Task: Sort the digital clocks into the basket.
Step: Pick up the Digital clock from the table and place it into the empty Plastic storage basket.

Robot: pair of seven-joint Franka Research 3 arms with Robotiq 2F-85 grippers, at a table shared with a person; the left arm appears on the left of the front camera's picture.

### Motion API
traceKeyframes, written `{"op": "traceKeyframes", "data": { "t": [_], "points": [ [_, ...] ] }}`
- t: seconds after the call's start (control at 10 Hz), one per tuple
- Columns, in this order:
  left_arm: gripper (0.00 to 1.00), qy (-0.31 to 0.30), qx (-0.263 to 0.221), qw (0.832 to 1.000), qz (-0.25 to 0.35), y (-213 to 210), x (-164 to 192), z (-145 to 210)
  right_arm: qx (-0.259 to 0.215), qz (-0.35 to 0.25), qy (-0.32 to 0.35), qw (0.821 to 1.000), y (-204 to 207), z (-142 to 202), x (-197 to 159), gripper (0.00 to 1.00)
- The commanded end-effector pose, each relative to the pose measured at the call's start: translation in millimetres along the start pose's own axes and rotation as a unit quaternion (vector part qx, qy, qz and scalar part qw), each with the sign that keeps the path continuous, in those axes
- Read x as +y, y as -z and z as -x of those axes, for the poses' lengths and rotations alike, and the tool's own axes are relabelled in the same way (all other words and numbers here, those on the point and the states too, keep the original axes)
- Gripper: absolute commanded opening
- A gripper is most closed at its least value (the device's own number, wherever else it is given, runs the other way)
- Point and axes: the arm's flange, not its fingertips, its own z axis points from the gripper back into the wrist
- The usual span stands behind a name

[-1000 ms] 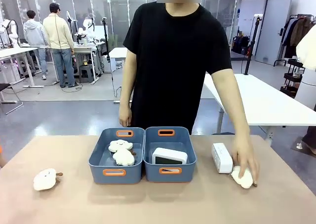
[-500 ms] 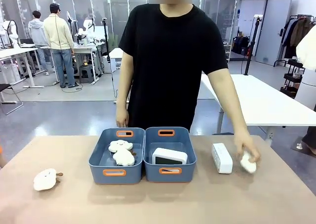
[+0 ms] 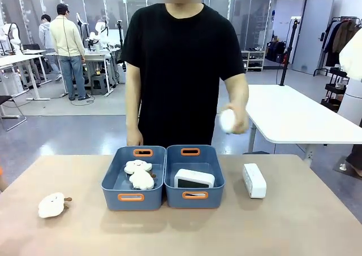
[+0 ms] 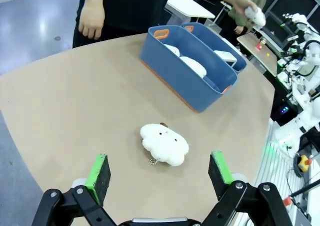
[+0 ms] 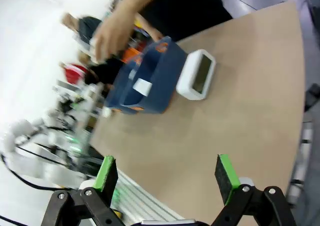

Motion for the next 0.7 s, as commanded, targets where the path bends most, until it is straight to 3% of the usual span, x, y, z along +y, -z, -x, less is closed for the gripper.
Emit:
{"op": "traceKeyframes", "data": {
  "t": [0.0,0.1,0.3,0.4,0.6],
  "points": [
    [1.0,-0.009,0.007,1.0,-0.004,-1,-3,-2,0.095,0.123,-0.111,0.982,57,-36,61,1.0],
    [1.0,-0.009,0.007,1.0,-0.004,-1,-3,-2,0.136,0.194,-0.161,0.958,98,-50,80,1.0],
    [1.0,-0.009,0.007,1.0,-0.004,-1,-3,-2,0.206,0.255,-0.211,0.921,182,-59,101,1.0],
    [1.0,-0.009,0.007,1.0,-0.004,-1,-3,-2,0.231,0.246,-0.219,0.916,215,-54,115,1.0],
    [1.0,-0.009,0.007,1.0,-0.004,-1,-3,-2,0.241,0.285,-0.248,0.894,263,-45,123,1.0]
  ]
}}
